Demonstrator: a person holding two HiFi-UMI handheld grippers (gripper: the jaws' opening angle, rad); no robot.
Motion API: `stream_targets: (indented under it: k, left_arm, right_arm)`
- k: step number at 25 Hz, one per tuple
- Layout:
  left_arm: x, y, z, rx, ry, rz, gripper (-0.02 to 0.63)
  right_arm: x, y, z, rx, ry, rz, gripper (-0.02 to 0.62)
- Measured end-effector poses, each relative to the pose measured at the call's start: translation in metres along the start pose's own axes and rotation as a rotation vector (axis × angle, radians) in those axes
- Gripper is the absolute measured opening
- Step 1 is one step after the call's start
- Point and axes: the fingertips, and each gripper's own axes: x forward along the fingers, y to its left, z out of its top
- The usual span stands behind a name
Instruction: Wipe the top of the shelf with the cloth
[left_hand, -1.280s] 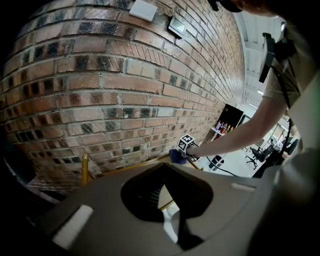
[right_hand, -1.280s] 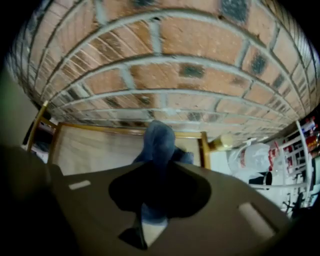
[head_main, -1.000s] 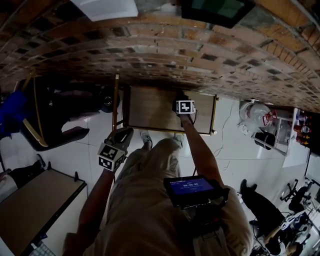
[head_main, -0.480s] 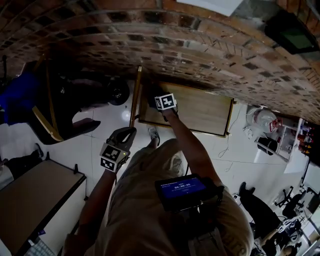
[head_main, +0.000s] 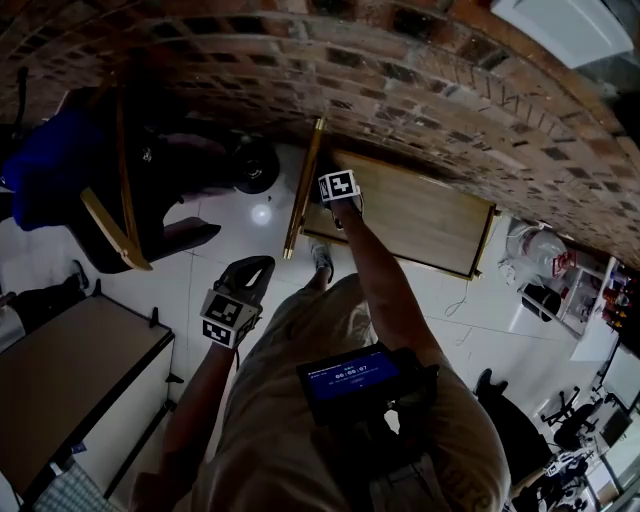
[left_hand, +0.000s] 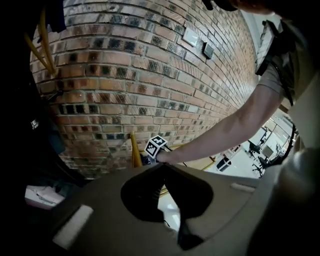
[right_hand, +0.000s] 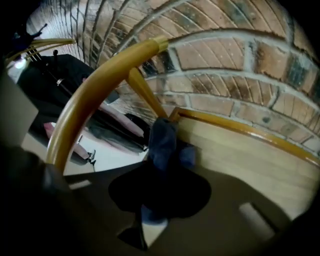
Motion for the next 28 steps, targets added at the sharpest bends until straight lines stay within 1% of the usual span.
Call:
stream_targets:
  k: [3,7,12,17,22,28]
  left_arm:
    - [-0.003,0.002,-0.007,-0.016,0.009,0.005,0.003]
    - [0.003,-0.006,0.000,-0.008,0.007,-0.007,0.002]
    - [0.019,-0.026,0.012,0.027,0.014,-0.037,0.003]
    - [0.038,-0.047,0.020,0.051,0.035,-0.057,0.002]
    - [0.055,-0.067,0.028,0.070,0.052,-0.066,0.003]
    - [0.077,-0.096,0.044,0.087,0.052,-0.078,0.002]
  right_arm:
    - [0.004,-0.006,-0.004,0.002,-0.002,-0.004,0.074]
    - [-0.004,-0.020,-0.013,0.010,0.005,-0.025,0.074]
    - [-0.019,-0.045,-0.026,0.029,-0.009,-0.026,0.074]
    - [-0.031,-0.068,-0.038,0.021,-0.030,-0.014,0.074]
    - [-0.046,-0.093,-0.050,0.040,-0.042,-0.013,0.074]
    - [-0.067,-0.131,-0.073,0.059,-0.041,-0.024,0.074]
